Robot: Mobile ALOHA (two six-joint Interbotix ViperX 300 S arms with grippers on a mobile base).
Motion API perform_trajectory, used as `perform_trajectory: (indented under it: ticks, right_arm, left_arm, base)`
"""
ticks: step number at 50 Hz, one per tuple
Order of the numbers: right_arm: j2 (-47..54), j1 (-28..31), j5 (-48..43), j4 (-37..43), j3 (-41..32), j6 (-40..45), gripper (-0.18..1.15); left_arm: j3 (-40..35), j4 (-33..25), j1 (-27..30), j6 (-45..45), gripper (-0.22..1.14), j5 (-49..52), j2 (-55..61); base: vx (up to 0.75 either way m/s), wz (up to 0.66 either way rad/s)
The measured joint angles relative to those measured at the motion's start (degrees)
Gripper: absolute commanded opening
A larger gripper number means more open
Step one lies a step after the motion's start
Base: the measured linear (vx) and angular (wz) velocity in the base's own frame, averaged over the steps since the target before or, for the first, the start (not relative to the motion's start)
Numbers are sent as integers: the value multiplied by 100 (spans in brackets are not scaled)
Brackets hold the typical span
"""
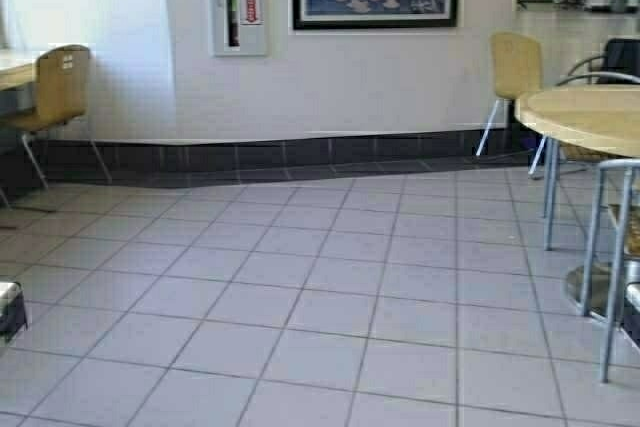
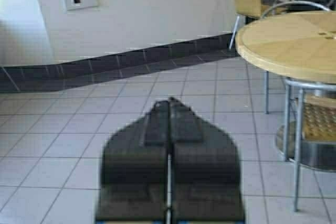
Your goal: Push the chairs under the table
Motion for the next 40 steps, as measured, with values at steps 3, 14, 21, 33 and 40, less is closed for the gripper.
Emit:
perform_trajectory:
  ticks: [3,14,21,33,40]
  right_arm:
    - [0,0,0,0,0,-9,4]
    - [35,0,0,0,-18,-9,4]
    - [123,9,0,9,-53,0,4]
    - [141,9,-9,9,-62,0,4]
    - [167,0,0,35,-62,0,4]
  left_arm:
    - [44,0,0,0,3,0,-53]
    - [26,0,0,0,3,0,-114]
    - [26,0,0,-9,3,0,-167]
    - [44,0,0,-18,3,9,-642]
    - [167,0,0,-26,3,9,-712]
  base:
    - [31,30]
    - [29,36]
    - [26,37]
    - [25,53]
    - [24,53]
